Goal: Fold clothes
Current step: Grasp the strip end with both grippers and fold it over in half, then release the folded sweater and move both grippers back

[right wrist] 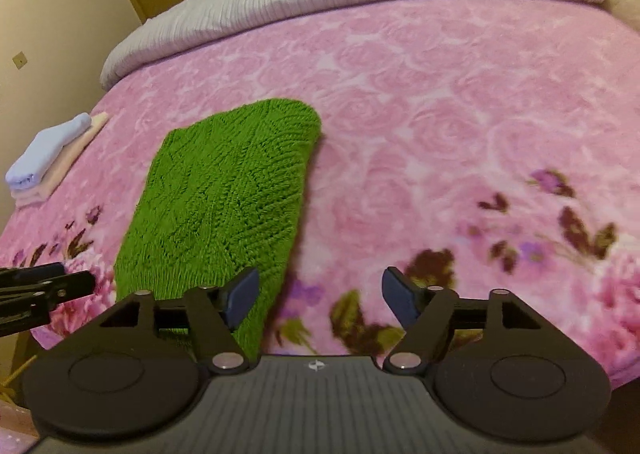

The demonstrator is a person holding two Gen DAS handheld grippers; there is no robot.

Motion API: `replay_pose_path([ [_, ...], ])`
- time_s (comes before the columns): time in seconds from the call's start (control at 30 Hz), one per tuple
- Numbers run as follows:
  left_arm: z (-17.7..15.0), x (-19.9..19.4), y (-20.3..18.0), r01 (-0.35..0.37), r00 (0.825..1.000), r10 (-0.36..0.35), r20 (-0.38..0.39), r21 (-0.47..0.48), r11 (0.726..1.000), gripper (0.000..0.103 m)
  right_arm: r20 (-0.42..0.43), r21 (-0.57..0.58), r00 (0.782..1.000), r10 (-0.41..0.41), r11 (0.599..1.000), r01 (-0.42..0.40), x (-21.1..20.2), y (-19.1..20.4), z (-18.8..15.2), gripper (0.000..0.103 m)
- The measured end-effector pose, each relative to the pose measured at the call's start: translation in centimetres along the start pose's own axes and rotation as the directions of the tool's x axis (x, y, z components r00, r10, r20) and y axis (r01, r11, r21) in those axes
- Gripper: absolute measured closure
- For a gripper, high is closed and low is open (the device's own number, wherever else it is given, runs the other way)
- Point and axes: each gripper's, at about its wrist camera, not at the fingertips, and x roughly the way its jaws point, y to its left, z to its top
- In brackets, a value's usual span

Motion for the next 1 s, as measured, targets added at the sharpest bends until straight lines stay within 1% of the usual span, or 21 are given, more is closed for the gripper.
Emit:
replay_pose_path([
  [0.1, -0.7, -2.2, -0.6, -0.030, 0.999, 0.029, 0.025, 0.014, 0.999, 0.045, 0.012, -0.004, 1.000, -0.007, 1.000, 0.007, -1.4, 0.1, -0.7, 0.026],
  [0.17, -1.2, -3.6, -0.8, -0.045, 0.998, 0.045, 0.041, 0.014, 0.999, 0.045, 0.012, -0.013, 1.000, -0.004, 1.000, 0.004, -2.1, 0.2, -1.2, 0.026],
  [0.43, -3.5, -7.6, -1.7, -0.089, 0.994, 0.090, 0.067, -0.022, 0.996, 0.043, 0.010, -0.105, 0.999, 0.039, 0.994, -0.038, -4.6, 1.9, -3.2, 0.022],
  [0.73, -6.8, -10.4, -2.7, -0.130, 0.990, 0.133, 0.050, -0.060, 0.990, 0.042, 0.002, -0.160, 0.998, 0.068, 0.985, -0.066, -6.1, 2.3, -4.6, 0.021],
  [1.0, -6.8, -11.6, -2.1, -0.130, 0.987, 0.134, 0.083, -0.051, 0.990, 0.041, 0.040, -0.174, 0.996, 0.082, 0.982, -0.074, -7.3, 4.0, -4.8, 0.020],
])
